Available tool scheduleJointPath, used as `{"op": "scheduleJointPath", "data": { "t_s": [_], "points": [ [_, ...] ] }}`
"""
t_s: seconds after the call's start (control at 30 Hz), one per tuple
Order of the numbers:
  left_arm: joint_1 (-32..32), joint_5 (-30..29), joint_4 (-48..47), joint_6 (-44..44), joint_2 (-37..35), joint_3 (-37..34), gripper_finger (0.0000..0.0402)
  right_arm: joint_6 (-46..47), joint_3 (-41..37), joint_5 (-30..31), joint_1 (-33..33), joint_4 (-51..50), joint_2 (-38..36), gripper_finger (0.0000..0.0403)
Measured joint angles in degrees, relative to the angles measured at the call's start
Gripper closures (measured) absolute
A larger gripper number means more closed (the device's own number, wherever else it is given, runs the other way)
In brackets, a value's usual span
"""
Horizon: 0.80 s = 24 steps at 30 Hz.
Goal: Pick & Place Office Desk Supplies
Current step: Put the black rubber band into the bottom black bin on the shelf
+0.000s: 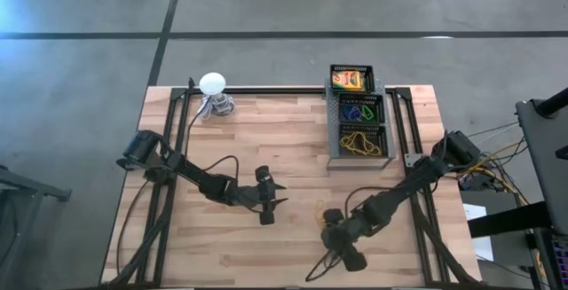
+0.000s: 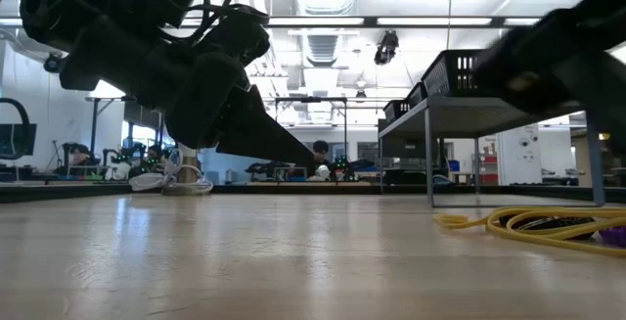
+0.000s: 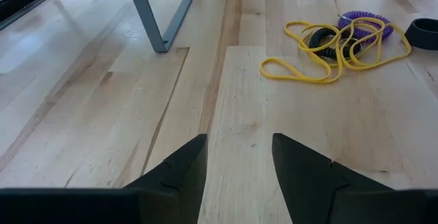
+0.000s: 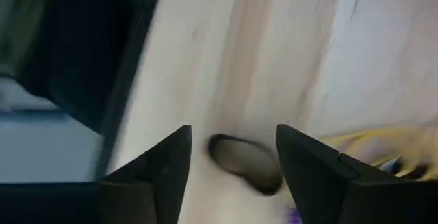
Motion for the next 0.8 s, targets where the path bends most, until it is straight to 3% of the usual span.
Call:
{"op": "scheduleJointPath", "data": {
  "t_s": [0.1, 0.6, 0.8],
  "points": [
    [0.1, 0.0, 0.0, 0.0, 0.0, 0.0, 0.0233, -8.0, -0.2, 1.5, 0.6, 0.1, 0.3, 0.0212],
    [0.1, 0.0, 0.0, 0.1, 0.0, 0.0, 0.0233, -18.4, -0.2, 1.1, 0.8, -0.7, 5.7, 0.0283],
    [0.1, 0.0, 0.0, 0.1, 0.0, 0.0, 0.0233, -18.5, -0.1, 2.6, 0.8, -1.1, 6.1, 0.0353]
  ]
}}
